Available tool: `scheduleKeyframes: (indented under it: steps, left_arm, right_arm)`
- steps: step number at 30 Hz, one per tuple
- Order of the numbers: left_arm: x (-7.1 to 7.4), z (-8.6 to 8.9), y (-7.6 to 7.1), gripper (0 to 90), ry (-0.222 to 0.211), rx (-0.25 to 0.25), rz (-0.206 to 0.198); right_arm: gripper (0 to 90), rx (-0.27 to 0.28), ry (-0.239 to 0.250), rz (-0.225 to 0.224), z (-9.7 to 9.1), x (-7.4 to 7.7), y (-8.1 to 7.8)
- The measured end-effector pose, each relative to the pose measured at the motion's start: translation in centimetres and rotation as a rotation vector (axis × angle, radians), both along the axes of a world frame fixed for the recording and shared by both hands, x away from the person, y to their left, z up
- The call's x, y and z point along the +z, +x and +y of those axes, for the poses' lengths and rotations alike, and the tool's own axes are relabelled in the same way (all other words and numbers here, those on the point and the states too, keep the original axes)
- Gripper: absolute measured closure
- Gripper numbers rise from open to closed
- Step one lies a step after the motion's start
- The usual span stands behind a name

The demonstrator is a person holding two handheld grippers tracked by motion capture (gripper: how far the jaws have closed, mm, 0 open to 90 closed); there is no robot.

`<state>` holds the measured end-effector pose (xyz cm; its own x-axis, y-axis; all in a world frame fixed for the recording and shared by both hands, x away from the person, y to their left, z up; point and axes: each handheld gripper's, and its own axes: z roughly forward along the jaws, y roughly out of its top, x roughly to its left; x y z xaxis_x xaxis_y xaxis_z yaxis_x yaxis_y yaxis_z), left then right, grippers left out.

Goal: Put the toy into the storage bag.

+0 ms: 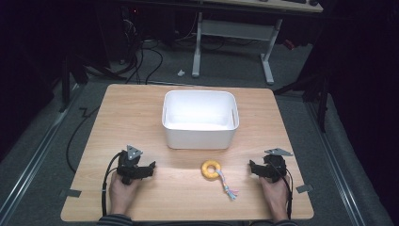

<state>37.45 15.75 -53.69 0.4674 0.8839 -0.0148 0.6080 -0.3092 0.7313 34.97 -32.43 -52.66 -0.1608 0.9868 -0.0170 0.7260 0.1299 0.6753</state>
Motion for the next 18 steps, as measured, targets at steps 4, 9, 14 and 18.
scheduleKeyframes:
  steps: [4, 9, 14, 18]
  left_arm:
    - [0.0, 0.0, 0.0, 16.9, 0.0, 0.0, 0.0]
    - [0.0, 0.0, 0.0, 16.9, 0.0, 0.0, 0.0]
    - [0.0, 0.0, 0.0, 16.9, 0.0, 0.0, 0.0]
    - [0.0, 0.0, 0.0, 16.9, 0.0, 0.0, 0.0]
  right_arm:
    - [26.0, 0.008, -0.003, 0.007, 0.1, 0.2, -0.1]
    - [29.7, 0.002, -0.011, 0.027, 0.1, 0.5, -0.1]
    - [34.6, 0.021, 0.006, 0.022, 0.0, 1.1, -0.7]
    - [37.0, 0.027, 0.003, 0.011, 0.1, 1.4, -0.9]
